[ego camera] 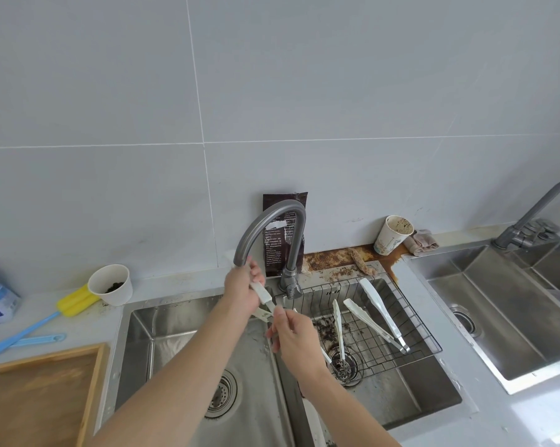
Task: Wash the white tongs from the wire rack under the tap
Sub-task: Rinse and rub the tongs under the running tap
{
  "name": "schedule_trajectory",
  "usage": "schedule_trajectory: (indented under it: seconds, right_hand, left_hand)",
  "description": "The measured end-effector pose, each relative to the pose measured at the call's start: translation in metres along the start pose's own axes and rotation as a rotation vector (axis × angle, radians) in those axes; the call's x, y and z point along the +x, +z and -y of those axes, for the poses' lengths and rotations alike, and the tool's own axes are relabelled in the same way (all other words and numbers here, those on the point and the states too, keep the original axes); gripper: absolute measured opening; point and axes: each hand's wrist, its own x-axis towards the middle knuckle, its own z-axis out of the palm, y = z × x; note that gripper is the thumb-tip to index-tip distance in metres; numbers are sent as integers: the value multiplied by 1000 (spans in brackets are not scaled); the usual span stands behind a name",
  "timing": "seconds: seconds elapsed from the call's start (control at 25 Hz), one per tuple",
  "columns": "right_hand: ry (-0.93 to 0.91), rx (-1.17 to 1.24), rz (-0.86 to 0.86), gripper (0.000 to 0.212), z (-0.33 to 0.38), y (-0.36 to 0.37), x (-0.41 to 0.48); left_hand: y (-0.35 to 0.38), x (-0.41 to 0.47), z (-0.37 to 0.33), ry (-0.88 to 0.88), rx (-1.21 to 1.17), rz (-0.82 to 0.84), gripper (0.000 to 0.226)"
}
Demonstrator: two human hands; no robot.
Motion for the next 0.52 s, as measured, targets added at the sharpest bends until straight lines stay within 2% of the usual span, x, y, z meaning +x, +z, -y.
schedule_trajectory:
  seconds: [0.12, 0.2, 0.28, 0.36, 0.44, 0.52]
  right_hand:
    - [17, 31, 8, 44, 5, 5, 4]
    - [26, 49, 23, 45, 1, 0, 0]
    - [17, 51, 40, 45, -5, -7, -7]
    - [5, 51, 27, 44, -8, -14, -11]
    - [-10, 87, -4, 39, -8, -19, -11]
    - [-15, 131, -33, 30, -6, -23, -9]
  left_hand:
    - [1, -2, 12, 20, 89, 14, 32]
    - [1, 2, 0, -17, -33, 13, 34]
    - [-1, 9, -19, -13, -64, -56, 30]
    - [-4, 13, -27, -13, -17, -132, 20]
    - [-6, 14, -26, 7, 46, -130, 8]
    - [-6, 11, -24, 18, 139, -117, 11]
